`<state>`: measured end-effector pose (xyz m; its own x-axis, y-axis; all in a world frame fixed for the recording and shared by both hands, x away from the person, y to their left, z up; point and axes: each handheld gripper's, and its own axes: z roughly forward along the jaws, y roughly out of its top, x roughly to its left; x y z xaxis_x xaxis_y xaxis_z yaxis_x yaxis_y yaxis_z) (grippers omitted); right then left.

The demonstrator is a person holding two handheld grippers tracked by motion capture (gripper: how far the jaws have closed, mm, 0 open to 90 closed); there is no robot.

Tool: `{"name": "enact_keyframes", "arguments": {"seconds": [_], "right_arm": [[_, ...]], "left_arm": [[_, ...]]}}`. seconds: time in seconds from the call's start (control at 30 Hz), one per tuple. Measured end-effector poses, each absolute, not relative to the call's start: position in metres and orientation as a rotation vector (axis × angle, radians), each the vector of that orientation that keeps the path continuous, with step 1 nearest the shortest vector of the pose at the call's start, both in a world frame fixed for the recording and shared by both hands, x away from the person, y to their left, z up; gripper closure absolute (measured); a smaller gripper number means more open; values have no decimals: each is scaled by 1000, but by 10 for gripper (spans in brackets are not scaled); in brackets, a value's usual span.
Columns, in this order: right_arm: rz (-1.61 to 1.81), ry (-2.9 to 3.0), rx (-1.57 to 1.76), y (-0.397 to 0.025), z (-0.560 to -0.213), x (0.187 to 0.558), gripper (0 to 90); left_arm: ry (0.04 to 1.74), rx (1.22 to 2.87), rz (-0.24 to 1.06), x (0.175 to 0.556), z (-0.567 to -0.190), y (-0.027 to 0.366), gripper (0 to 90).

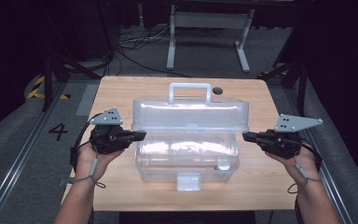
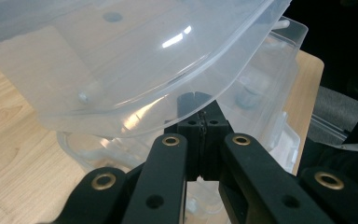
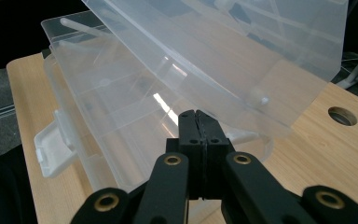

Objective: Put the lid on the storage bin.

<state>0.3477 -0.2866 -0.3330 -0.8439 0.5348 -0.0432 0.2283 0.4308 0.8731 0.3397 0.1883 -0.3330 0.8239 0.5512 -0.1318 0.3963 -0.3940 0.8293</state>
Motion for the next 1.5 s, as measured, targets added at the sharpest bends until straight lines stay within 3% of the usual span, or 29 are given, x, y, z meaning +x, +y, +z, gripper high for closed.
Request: {"name": "enact_keyframes", "arguments": {"seconds": [0.77, 1.5], "right_arm": [[1335, 2461, 644, -287, -340, 346, 900], [1300, 2507, 652, -286, -347, 340, 900]], "left_arm": [[758, 2059, 171, 325, -339, 214, 870], [840, 2005, 208, 339, -345, 236, 851]]}}
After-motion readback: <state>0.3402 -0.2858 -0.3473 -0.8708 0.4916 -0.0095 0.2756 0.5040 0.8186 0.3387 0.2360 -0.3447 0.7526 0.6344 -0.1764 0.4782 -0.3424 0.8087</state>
